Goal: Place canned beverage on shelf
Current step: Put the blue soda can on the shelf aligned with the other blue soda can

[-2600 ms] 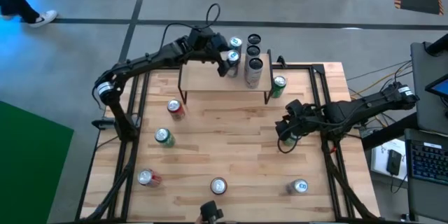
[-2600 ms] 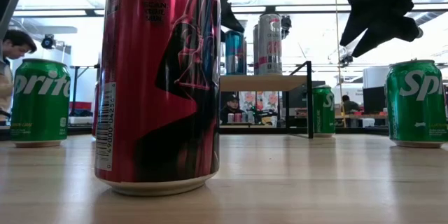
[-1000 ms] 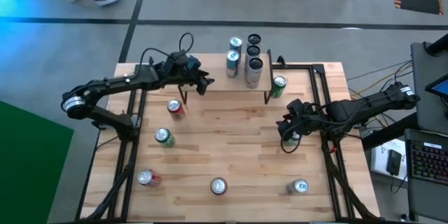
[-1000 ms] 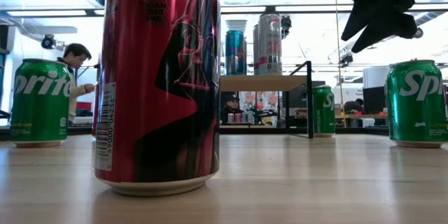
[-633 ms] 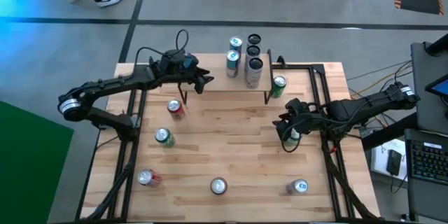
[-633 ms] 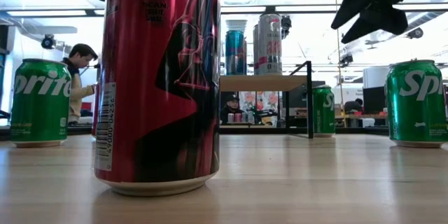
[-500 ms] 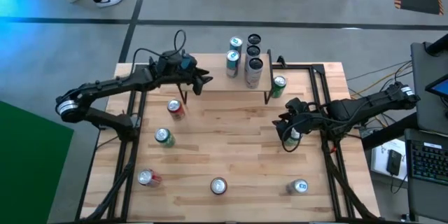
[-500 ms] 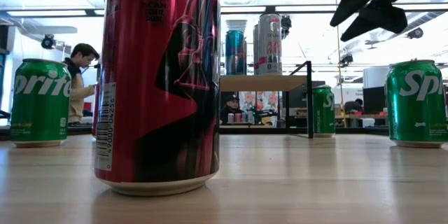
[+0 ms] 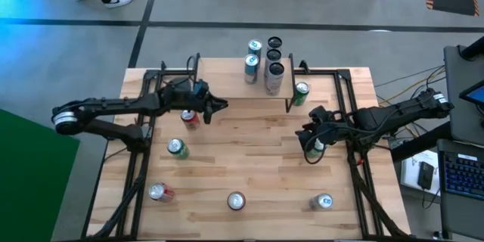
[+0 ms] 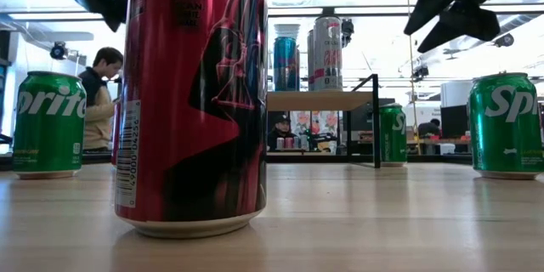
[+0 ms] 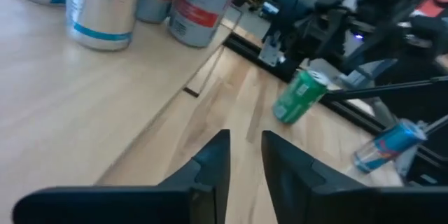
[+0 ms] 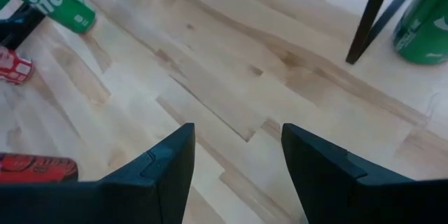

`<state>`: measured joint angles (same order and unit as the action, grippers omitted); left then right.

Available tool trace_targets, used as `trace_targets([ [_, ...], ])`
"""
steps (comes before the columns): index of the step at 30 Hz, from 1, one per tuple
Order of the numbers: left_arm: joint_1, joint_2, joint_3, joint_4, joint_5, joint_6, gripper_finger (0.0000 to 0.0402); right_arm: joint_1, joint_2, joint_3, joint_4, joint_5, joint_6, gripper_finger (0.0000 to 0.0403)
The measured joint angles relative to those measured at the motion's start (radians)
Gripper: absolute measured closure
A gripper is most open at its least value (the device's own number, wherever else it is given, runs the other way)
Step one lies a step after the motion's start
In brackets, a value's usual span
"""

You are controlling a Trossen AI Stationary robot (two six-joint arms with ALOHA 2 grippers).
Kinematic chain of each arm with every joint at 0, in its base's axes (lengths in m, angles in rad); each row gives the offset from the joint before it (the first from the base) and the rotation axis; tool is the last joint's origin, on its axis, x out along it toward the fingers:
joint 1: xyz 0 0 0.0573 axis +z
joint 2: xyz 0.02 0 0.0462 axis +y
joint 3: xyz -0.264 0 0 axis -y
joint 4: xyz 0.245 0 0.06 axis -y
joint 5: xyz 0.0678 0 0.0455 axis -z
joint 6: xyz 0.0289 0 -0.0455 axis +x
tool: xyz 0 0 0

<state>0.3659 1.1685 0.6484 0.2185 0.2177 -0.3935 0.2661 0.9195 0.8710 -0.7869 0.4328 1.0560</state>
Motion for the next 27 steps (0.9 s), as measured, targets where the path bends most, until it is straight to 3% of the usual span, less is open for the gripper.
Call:
trace_targets([
  [8, -0.057, -0.19, -0.075, -0.037, -0.122, -0.038, 0.0345, 0.021, 0.069, -0.001, 0.025, -0.026, 0.026, 0.02],
  [15, -0.121, -0.312, -0.105, -0.124, -0.167, -0.057, 0.0345, 0.024, 0.141, 0.007, 0.112, -0.021, -0.009, 0.02],
  [27, -0.147, -0.369, -0.104, -0.162, -0.209, -0.059, 0.0345, 0.024, 0.149, 0.044, 0.119, -0.013, -0.058, 0.02],
])
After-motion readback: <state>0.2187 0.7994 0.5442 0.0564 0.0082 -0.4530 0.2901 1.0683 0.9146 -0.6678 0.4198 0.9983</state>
